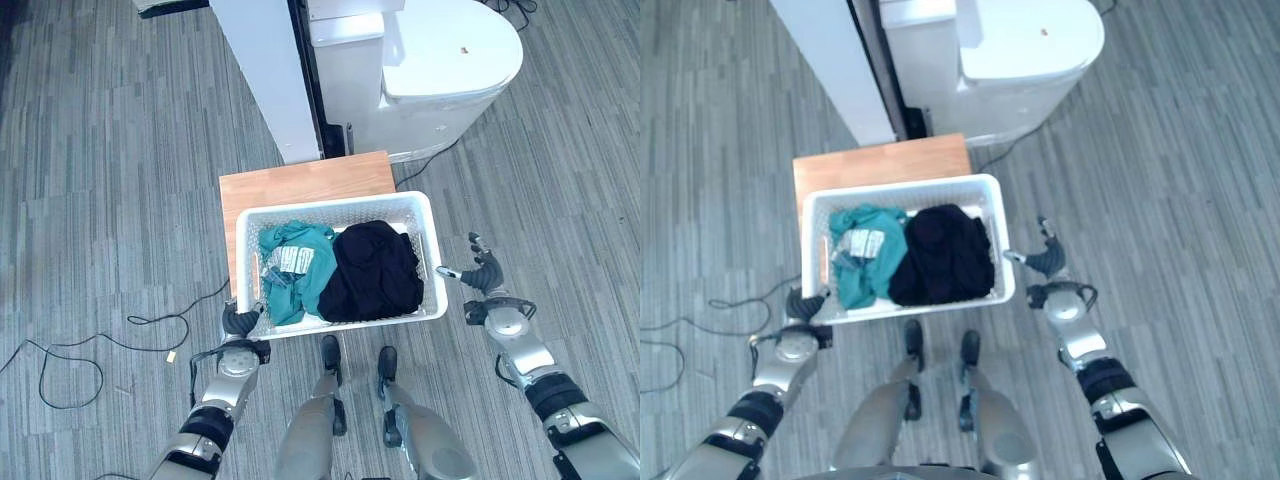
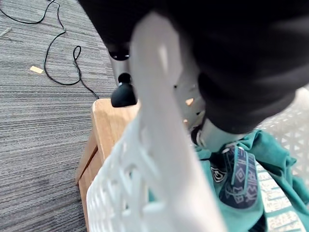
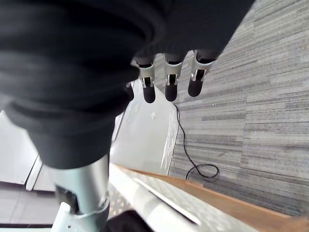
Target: Grab the laundry basket,head to the washer,open it,put in the laundry and shut it.
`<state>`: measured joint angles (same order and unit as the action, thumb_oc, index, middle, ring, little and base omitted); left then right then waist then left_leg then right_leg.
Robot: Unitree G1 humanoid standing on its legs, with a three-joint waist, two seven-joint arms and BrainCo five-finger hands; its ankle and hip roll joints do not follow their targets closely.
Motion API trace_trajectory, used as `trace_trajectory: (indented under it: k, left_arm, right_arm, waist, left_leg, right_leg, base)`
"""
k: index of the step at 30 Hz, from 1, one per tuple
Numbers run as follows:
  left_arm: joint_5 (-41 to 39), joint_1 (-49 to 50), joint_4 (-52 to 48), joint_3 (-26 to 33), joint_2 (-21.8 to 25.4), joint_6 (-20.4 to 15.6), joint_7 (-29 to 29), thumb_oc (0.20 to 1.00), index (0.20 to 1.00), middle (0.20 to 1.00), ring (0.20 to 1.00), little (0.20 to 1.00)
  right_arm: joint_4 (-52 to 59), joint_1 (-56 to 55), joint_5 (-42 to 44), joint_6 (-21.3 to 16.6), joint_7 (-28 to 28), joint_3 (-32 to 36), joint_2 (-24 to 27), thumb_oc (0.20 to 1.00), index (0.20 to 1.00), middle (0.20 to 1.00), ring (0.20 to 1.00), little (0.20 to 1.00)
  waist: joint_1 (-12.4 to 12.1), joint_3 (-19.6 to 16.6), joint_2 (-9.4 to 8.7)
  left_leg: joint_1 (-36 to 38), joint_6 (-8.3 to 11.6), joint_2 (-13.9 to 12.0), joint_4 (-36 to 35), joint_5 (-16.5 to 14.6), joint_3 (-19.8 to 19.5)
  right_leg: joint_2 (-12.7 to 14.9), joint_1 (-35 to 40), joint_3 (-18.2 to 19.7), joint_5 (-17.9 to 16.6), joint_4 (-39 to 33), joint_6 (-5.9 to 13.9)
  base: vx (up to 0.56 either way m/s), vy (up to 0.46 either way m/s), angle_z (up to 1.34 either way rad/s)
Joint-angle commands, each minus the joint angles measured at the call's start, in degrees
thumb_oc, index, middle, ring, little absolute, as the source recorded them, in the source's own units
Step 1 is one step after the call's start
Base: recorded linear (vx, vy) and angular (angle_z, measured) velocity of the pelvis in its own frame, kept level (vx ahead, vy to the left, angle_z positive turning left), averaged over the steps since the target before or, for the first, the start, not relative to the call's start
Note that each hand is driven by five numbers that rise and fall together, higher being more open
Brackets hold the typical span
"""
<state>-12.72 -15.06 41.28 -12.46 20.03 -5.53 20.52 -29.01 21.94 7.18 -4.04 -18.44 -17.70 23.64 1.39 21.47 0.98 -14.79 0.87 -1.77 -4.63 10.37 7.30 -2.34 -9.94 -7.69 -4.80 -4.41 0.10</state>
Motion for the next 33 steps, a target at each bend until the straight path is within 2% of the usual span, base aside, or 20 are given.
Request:
trace_trajectory:
  k: [1,2,3,4,5,14,20,22,27,28,30,33]
  left_arm:
    - [0.8,-2.0,-2.4,1.3,-0.9,-3.1,-0.3,0.2,0.2,0.2,0.2,0.2]
    - [0.6,-2.3,-2.7,1.1,-1.0,-3.1,-0.1,0.2,0.2,0.2,0.2,0.2]
    - [0.4,-2.4,-3.4,0.9,-1.1,-3.5,0.0,0.2,0.2,0.2,0.2,0.2]
    - [0.1,-2.5,-3.9,0.8,-1.1,-3.6,0.1,0.2,0.2,0.2,0.2,0.2]
    - [-0.6,-2.3,-5.2,0.7,-1.3,-4.0,0.1,0.2,0.2,0.2,0.2,0.2]
    - [-2.1,-0.1,-13.4,1.5,-0.9,-5.4,-0.9,0.2,0.2,0.2,0.2,0.2]
    - [-1.6,4.9,-20.4,1.8,0.0,-4.8,-4.8,0.2,0.2,0.2,0.2,0.2]
    - [-1.5,8.7,-23.6,2.5,0.6,-4.2,-7.5,0.2,0.2,0.2,0.2,0.2]
    - [-2.1,13.2,-26.9,3.7,1.1,-3.6,-9.8,0.2,0.2,0.2,0.2,0.2]
    - [-2.4,16.4,-29.0,4.5,1.5,-3.0,-11.1,0.2,0.2,0.2,0.2,0.2]
    - [-2.6,17.4,-29.8,4.4,1.6,-2.9,-11.6,0.2,0.2,0.2,0.2,0.2]
    - [-2.5,19.6,-32.2,3.5,2.0,-2.6,-12.9,0.2,0.2,0.2,0.2,0.2]
  right_arm:
    - [-0.5,-0.2,-5.4,-0.4,-0.1,-2.9,-1.0,1.0,1.0,1.0,1.0,1.0]
    - [-2.3,0.1,-6.6,0.6,-0.3,-3.7,-1.7,1.0,1.0,1.0,1.0,1.0]
    - [-4.4,0.4,-6.8,1.0,-0.1,-4.7,-2.4,0.959,0.959,0.959,0.959,0.959]
    - [-5.1,0.5,-6.7,1.1,-0.1,-4.9,-2.6,0.652,0.652,0.652,0.652,0.652]
    - [-6.1,0.7,-6.2,1.1,0.0,-5.2,-3.1,0.2,0.2,0.2,0.2,0.2]
    - [-2.2,-1.4,-2.9,0.0,1.4,-3.6,-2.7,0.2,0.2,0.2,0.2,0.2]
    - [8.1,-7.6,-0.9,-1.3,3.4,1.5,0.1,0.2,0.2,0.2,0.2,0.2]
    - [13.7,-12.2,-0.9,-2.0,4.0,5.5,1.0,0.2,0.2,0.2,0.2,0.2]
    - [19.6,-17.4,-0.1,-3.0,5.0,9.2,0.7,0.2,0.2,0.2,0.2,0.2]
    - [23.3,-21.0,1.3,-4.1,6.1,11.4,0.2,0.2,0.2,0.2,0.2,0.2]
    - [24.6,-22.0,1.8,-4.3,6.7,11.8,0.2,0.2,0.2,0.2,0.2,0.2]
    - [28.0,-25.0,1.6,-4.8,8.0,13.2,1.6,0.2,0.2,0.2,0.2,0.2]
  waist:
    - [-0.8,-3.4,-2.39]
    - [-1.0,-3.4,-2.41]
    - [-1.2,-3.3,-2.34]
    - [-1.3,-3.3,-2.31]
    - [-1.4,-3.2,-2.25]
    - [-1.6,-3.4,-2.25]
    - [-0.9,-5.0,-2.37]
    - [-0.2,-5.9,-2.32]
    - [0.6,-6.9,-2.67]
    - [1.4,-7.6,-3.23]
    - [1.5,-7.7,-3.37]
    - [2.7,-8.5,-3.66]
  left_leg:
    - [2.2,1.06,2.0,-0.2,-5.7,1.4]
    - [2.1,1.07,2.1,-0.2,-5.7,1.2]
    - [2.2,1.09,2.1,-0.2,-5.7,1.0]
    - [2.1,1.09,2.2,-0.1,-5.6,1.0]
    - [2.2,1.12,2.2,-0.1,-5.6,0.9]
    - [3.3,1.1,2.1,0.1,-6.0,1.0]
    - [6.1,1.07,1.9,0.4,-7.3,1.3]
    - [7.8,1.14,1.7,1.4,-8.4,1.5]
    - [9.1,1.22,1.3,4.6,-10.3,1.7]
    - [9.3,1.0,1.1,8.3,-12.1,1.2]
    - [9.4,0.98,1.1,9.5,-12.9,0.7]
    - [9.2,1.08,2.0,11.9,-14.8,-3.6]
  right_leg:
    - [2.4,-3.7,2.6,5.0,4.4,4.63]
    - [2.4,-3.7,2.6,5.0,4.4,4.61]
    - [2.4,-3.6,2.5,5.0,4.4,4.6]
    - [2.4,-3.6,2.5,5.0,4.4,4.58]
    - [2.4,-3.5,2.6,5.1,4.5,4.55]
    - [2.3,-2.2,2.4,5.8,4.7,4.5]
    - [2.3,0.6,2.6,6.7,4.8,4.56]
    - [2.3,2.6,2.8,7.6,5.0,4.43]
    - [2.1,4.8,3.4,8.0,4.8,4.15]
    - [2.0,5.9,4.8,8.0,4.8,3.94]
    - [1.9,6.2,5.5,7.9,4.8,3.92]
    - [1.9,6.5,8.5,7.3,5.1,4.24]
  base:
    - [0.0,-0.016,0.04]
    - [0.0,-0.017,0.04]
    - [0.0,-0.017,0.04]
    - [0.0,0.0,0.0]
    - [0.0,0.0,0.0]
    - [0.0,0.0,0.0]
    - [0.04,-0.017,0.02]
    - [0.08,-0.044,-0.02]
    - [0.05,-0.042,-0.07]
    - [0.03,-0.019,-0.17]
    - [0.02,0.002,-0.25]
    - [0.02,0.133,-0.54]
